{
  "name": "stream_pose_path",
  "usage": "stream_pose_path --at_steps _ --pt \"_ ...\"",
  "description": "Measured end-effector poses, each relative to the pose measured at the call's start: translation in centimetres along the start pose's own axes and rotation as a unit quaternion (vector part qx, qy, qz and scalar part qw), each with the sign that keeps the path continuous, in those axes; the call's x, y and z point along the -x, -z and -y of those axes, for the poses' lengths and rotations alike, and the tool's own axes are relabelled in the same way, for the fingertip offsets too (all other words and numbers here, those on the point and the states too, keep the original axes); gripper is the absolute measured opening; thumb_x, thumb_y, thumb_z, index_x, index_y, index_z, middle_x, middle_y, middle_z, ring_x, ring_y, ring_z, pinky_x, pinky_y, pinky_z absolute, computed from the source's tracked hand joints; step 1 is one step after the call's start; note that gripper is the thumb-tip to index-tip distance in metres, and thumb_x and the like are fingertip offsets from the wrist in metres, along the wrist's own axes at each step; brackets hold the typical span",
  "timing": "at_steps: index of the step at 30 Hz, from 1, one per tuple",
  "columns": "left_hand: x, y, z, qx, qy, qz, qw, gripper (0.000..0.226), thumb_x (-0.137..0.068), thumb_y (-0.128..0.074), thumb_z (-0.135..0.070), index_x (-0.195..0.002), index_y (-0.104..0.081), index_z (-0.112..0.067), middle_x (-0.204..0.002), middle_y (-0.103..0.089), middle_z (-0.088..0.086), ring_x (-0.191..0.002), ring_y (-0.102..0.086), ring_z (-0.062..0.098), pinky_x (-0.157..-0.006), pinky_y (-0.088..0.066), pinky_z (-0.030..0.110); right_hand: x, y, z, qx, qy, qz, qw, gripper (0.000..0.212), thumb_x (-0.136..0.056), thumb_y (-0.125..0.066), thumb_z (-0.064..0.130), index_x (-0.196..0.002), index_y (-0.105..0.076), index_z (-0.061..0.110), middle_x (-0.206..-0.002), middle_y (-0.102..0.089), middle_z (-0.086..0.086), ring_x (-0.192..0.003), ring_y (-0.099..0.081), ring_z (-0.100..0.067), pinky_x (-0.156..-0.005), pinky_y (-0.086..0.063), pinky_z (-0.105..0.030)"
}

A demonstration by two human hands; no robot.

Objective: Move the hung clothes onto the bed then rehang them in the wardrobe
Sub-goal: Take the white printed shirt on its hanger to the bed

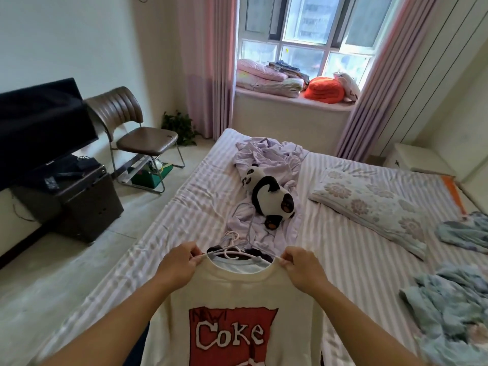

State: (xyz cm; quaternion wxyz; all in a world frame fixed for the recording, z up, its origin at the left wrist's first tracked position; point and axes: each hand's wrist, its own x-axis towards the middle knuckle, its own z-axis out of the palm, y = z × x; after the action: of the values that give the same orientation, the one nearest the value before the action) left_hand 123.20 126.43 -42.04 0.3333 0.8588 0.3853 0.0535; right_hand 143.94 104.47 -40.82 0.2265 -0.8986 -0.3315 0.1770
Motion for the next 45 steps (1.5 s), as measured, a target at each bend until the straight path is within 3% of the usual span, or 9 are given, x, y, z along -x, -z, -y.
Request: stream_pose_path --at_steps 13,21,24,27,31,33,39,43,45 --pt "-16.1 -11.8 7.7 -0.011 0.159 0.02 0.987 0.017 -0.097 -0.054 -0.039 -0.08 -0.056 -0.035 -0.079 -0.063 -0.005 -0.071 -0.057 0.012 -0.061 -0.046 0.029 -18.5 -13.5 -7.2 -0.007 -0.037 0.104 0.994 0.022 -0.1 -0.054 0.026 -0.078 -0.054 0.026 -0.071 -0.055 0.009 -0.065 -0.05 -0.009 -0.057 -0.039 -0.025" --pt "-17.2 -17.9 11.0 -0.131 0.11 0.024 0.985 0.031 -0.093 -0.052 -0.042 -0.121 -0.055 -0.03 -0.118 -0.058 -0.006 -0.115 -0.048 0.019 -0.102 -0.031 0.038 -22.0 -19.7 -11.0 -0.011 -0.044 0.099 0.994 0.044 -0.095 -0.054 0.008 -0.067 -0.043 0.041 -0.072 -0.054 0.009 -0.069 -0.051 -0.013 -0.054 -0.032 -0.022" --pt "-17.1 -19.5 12.3 -0.162 0.094 0.042 0.981 0.074 -0.077 -0.039 -0.069 -0.138 -0.044 -0.028 -0.138 -0.046 -0.005 -0.134 -0.035 0.021 -0.112 -0.022 0.04 -22.5 -21.9 -11.6 -0.026 -0.055 0.087 0.994 0.03 -0.093 -0.052 0.007 -0.098 -0.068 0.032 -0.086 -0.065 0.005 -0.081 -0.058 -0.016 -0.065 -0.041 -0.027" --pt "-16.9 -21.0 13.6 -0.209 0.112 0.089 0.968 0.103 -0.076 -0.035 -0.083 -0.156 0.003 -0.029 -0.163 0.007 0.004 -0.149 0.014 0.027 -0.119 0.006 0.044 -22.5 -23.7 -12.0 -0.052 -0.067 0.056 0.995 0.025 -0.092 -0.052 0.007 -0.1 -0.067 0.025 -0.086 -0.063 0.009 -0.083 -0.061 -0.016 -0.07 -0.047 -0.031" --pt "-15.9 -21.8 15.0 -0.227 0.089 0.108 0.964 0.095 -0.069 0.003 -0.095 -0.141 0.037 -0.043 -0.153 0.04 0.005 -0.138 0.043 0.023 -0.11 0.03 0.044 -20.9 -24.5 -12.1 -0.029 -0.04 -0.02 0.999 0.027 -0.086 -0.065 0.02 -0.111 -0.059 0.026 -0.105 -0.062 0.009 -0.1 -0.059 -0.02 -0.086 -0.047 -0.033" --pt "-15.9 -22.0 15.4 -0.228 0.091 0.124 0.961 0.095 -0.063 0.011 -0.096 -0.137 0.041 -0.045 -0.152 0.041 0.004 -0.137 0.045 0.023 -0.11 0.03 0.046 -19.5 -24.8 -12.1 0.04 0.004 -0.027 0.999 0.055 -0.08 -0.068 0.045 -0.128 -0.055 0.021 -0.125 -0.057 0.005 -0.118 -0.053 -0.02 -0.106 -0.036 -0.037" --pt "-17.0 -21.2 13.3 -0.233 0.161 0.164 0.945 0.097 -0.081 -0.031 -0.082 -0.143 0.031 -0.042 -0.153 0.039 0.011 -0.138 0.041 0.031 -0.111 0.024 0.056 -16.5 -25.6 -12.4 0.155 -0.024 0.102 0.982 0.102 -0.057 -0.085 0.049 -0.145 -0.045 0.015 -0.153 -0.039 -0.003 -0.135 -0.047 -0.03 -0.117 -0.006 -0.043" --pt "-16.1 -20.1 9.6 -0.158 0.187 0.169 0.955 0.093 -0.089 -0.05 -0.063 -0.152 0.014 -0.04 -0.154 0.038 0.01 -0.14 0.038 0.031 -0.113 0.02 0.055 -17.1 -23.9 -10.2 0.155 -0.052 0.138 0.977 0.091 -0.087 -0.057 0.051 -0.158 -0.007 0.021 -0.166 -0.001 0.0 -0.152 -0.004 -0.027 -0.121 0.003 -0.046" --pt "-14.7 -19.2 8.6 -0.156 0.157 0.147 0.964 0.089 -0.09 -0.048 -0.064 -0.153 0.01 -0.04 -0.152 0.038 0.006 -0.139 0.039 0.026 -0.115 0.019 0.053 -17.0 -22.7 -8.8 0.134 -0.062 0.153 0.977 0.084 -0.091 -0.049 0.054 -0.157 -0.007 0.024 -0.165 -0.003 0.002 -0.152 0.0 -0.022 -0.121 0.004 -0.047"
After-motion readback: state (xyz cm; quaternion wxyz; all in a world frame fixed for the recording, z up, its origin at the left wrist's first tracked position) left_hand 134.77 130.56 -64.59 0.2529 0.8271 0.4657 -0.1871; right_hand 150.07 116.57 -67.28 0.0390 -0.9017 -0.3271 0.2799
